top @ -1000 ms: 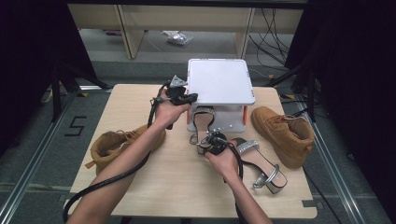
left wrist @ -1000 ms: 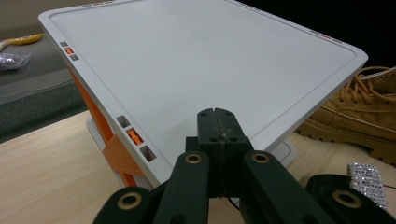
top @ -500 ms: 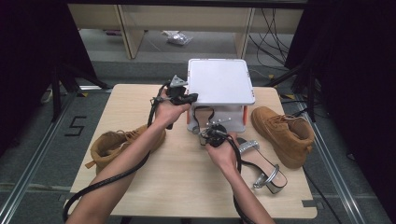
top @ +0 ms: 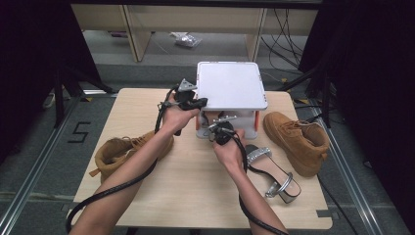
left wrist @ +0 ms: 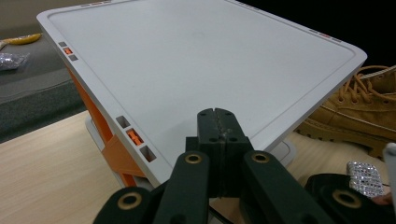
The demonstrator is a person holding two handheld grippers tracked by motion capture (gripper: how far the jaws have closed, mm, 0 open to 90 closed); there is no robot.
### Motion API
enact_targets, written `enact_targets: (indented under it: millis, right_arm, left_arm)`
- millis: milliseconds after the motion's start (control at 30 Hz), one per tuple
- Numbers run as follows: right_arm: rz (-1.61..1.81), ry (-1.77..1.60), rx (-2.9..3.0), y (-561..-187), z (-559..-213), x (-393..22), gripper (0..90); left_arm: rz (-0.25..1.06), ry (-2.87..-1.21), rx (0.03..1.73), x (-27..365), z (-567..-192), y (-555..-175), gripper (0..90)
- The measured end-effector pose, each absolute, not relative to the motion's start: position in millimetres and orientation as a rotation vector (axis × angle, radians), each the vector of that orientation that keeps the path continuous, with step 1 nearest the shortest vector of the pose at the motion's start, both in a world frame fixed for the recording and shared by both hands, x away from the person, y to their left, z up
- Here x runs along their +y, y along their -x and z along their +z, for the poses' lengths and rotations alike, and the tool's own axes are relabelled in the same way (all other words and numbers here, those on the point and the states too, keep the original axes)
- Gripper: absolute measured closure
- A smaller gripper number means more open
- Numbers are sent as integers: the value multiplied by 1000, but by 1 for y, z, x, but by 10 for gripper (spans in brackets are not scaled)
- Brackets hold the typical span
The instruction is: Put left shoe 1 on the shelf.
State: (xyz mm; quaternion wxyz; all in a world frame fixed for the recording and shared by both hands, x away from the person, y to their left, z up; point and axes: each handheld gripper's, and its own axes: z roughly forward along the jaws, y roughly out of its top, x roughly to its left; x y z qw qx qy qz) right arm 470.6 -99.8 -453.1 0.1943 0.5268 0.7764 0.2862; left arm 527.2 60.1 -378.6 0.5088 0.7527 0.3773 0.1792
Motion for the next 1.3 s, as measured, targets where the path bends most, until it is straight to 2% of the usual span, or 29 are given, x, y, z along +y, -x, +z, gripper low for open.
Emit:
enact_targets:
  millis: [867,967,1133,1300]
  right_arm:
    - [809,-1456,2147,-498,-472,-81,883]
    - [840,-1483,2140,-496,-475,-80,830]
    - [884,-1511,2098,-492,-473,-84,621]
    - [893,-1563,2013,-491,-473,-84,484]
  left_arm:
    - [432,-1814,907,60,-379,-527,899]
    - [430,-1813,907,60,-379,-527,899]
    - [430,-1814,906,60,-379,-527,899]
    - [435,-1817,906,60,-378,-527,899]
